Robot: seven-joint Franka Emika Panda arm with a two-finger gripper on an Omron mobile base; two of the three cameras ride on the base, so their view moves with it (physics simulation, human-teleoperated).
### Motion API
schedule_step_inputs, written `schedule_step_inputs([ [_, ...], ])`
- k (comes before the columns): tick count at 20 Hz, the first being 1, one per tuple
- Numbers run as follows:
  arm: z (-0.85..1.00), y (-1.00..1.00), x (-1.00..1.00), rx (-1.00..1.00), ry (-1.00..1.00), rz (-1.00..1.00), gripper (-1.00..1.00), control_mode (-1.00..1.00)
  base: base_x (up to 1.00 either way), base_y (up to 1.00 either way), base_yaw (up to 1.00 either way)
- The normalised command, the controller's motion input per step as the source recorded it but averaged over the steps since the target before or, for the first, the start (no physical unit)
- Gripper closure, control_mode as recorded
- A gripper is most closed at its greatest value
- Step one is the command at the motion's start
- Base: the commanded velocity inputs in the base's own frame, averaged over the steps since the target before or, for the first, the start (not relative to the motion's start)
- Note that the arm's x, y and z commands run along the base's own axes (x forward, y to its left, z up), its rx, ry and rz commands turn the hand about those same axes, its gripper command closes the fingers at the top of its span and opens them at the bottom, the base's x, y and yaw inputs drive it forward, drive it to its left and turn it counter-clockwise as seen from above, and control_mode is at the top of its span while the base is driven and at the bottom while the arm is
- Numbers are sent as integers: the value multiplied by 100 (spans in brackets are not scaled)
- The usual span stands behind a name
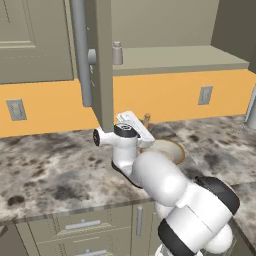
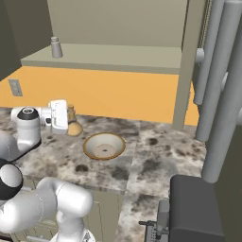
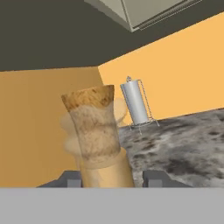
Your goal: Retrieve the bottle and the shaker from the cabinet and place them next to the mixing bowl on the counter. Then add garlic from the fridge to the mixing bowl.
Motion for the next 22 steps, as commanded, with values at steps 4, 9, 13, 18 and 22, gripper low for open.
schedule_step_inputs([
  [4, -49, 23, 36, 0, 2, -8, 100, -100, 0, 0, 0],
  [9, -45, 13, 40, 0, 1, -6, 100, -100, 0, 0, 0],
  [13, -65, 0, 15, 0, 0, 0, 100, -100, 0, 0, 0],
  [18, -49, 0, 11, 0, -11, 0, 100, -100, 0, 0, 0],
  [22, -50, 0, 13, 0, -18, -1, 100, -100, 0, 0, 0],
])
